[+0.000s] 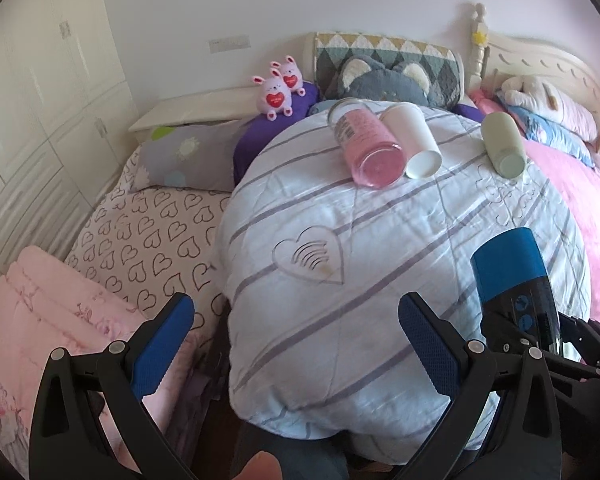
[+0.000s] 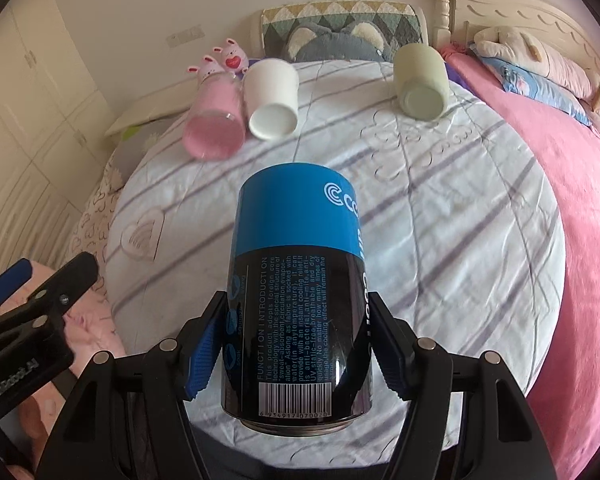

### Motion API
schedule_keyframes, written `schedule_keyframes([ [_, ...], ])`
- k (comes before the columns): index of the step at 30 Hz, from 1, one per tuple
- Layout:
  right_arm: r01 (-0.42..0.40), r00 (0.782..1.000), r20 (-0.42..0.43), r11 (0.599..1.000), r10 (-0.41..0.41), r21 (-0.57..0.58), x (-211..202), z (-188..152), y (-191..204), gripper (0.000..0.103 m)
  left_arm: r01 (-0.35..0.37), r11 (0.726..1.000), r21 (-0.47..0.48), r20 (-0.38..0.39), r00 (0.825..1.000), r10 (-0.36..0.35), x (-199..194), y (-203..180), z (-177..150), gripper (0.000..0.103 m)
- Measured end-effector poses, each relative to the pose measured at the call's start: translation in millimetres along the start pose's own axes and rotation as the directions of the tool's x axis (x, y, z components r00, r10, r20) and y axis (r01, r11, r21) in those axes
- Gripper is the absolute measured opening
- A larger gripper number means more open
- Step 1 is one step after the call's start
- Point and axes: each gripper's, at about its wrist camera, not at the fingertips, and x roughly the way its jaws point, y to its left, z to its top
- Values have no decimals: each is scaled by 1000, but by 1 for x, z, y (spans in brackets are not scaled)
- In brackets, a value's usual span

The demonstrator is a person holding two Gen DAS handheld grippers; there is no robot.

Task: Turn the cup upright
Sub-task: 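Carry the CoolTowel cup with the right gripper toward the left gripper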

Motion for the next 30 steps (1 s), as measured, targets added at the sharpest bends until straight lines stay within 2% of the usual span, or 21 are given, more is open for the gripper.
schedule_keyframes([
  [12, 48, 999, -10, 999, -48, 4, 18, -11, 10, 68, 11, 1000, -7, -9, 1000, -11, 0, 16, -11, 103],
  [15, 46, 999, -6, 999, -46, 15, 17, -11, 11, 87, 23, 1000, 1, -10, 1000, -23, 0, 15, -11, 103],
  [22, 45, 997, 66, 999, -46, 16, -29, -8, 13, 87, 46, 998, 35, 24, 999, -47, -16, 11, 6, 103],
  [27, 54, 991, 118, 998, -56, 25, -64, -13, -5, 88, 37, 999, 15, 42, 998, -37, -28, 2, 8, 103],
  [30, 43, 992, 121, 999, -44, 9, -72, -15, -20, 88, 4, 1000, 0, 44, 999, -4, -32, -9, 3, 103],
])
